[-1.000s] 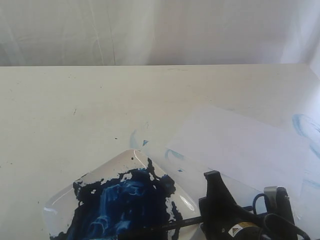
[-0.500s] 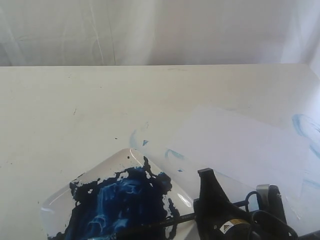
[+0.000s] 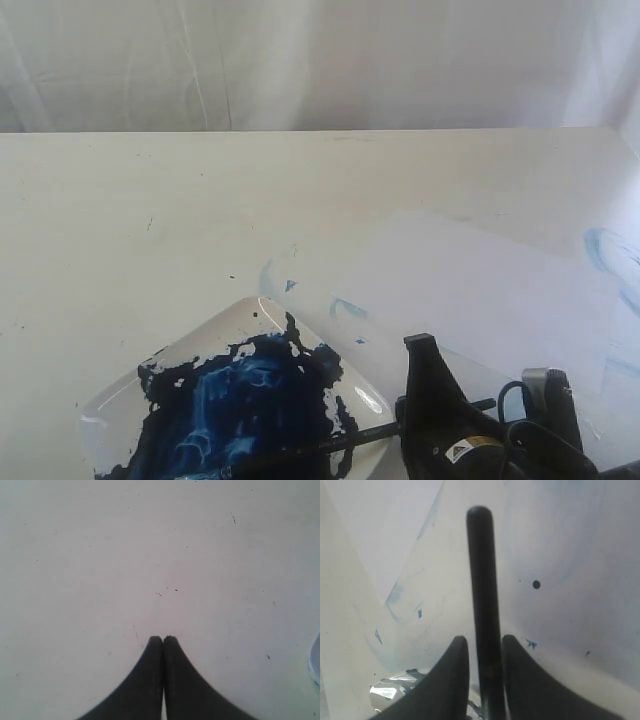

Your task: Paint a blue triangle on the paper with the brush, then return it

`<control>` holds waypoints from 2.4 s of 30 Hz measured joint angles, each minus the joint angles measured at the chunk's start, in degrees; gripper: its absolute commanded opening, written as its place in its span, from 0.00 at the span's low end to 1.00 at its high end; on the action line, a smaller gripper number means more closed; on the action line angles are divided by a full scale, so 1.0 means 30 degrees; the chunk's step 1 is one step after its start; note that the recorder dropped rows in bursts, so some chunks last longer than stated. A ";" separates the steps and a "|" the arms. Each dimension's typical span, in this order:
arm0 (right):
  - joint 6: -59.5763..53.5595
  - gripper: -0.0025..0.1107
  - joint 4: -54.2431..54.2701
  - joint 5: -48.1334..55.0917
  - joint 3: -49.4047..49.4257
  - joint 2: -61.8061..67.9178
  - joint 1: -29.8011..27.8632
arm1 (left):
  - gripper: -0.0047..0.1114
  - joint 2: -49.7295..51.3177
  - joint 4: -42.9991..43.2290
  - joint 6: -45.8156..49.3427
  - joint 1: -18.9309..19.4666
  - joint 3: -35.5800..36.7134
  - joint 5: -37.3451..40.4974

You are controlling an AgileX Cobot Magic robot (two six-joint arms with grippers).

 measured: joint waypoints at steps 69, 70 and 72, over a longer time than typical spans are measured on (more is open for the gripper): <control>-2.3642 0.02 -1.6620 0.2366 -0.5058 -0.8808 -0.2176 | 0.04 0.0000 0.0000 0.0000 0.0000 0.0000 0.0000; -2.3669 0.02 -1.6620 0.2748 -0.5049 -0.8678 -0.2203 | 0.04 0.0000 0.0000 0.0000 0.0000 0.0000 0.0000; -2.3669 0.02 -1.6659 0.3561 -0.5049 -0.8344 -0.2203 | 0.04 0.0000 0.0000 0.0000 0.0000 0.0000 0.0000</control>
